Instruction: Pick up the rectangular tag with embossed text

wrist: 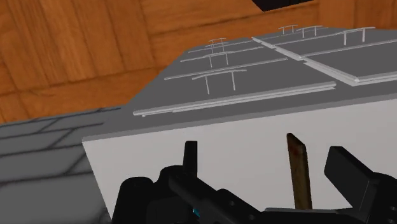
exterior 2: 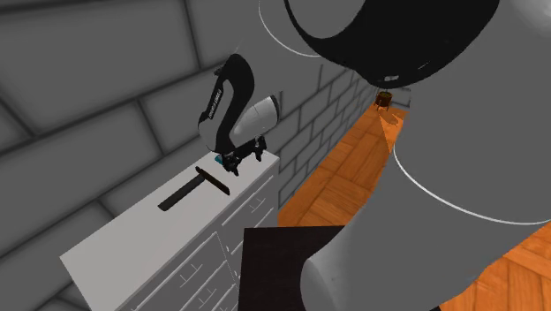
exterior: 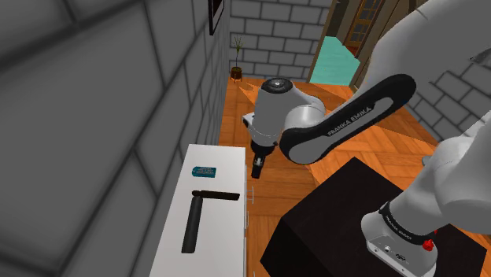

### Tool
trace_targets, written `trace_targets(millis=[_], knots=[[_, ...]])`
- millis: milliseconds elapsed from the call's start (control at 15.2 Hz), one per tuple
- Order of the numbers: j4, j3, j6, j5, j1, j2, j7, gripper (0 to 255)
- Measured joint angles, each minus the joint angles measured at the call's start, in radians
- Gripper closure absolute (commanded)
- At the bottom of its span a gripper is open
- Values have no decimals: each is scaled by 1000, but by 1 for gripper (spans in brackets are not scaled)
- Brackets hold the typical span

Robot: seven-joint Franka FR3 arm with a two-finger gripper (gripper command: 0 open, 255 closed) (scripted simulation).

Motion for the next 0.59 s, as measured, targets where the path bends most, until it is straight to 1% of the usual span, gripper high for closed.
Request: trace_targets(millis=[132, 330, 462, 594], knots=[[28, 10, 45, -46, 20, 77, 24, 0], [69, 16, 89, -109, 56, 167, 49, 0], [96, 12, 125, -159, 88, 233, 76, 0], [116, 3, 144, -187, 105, 275, 86, 0]])
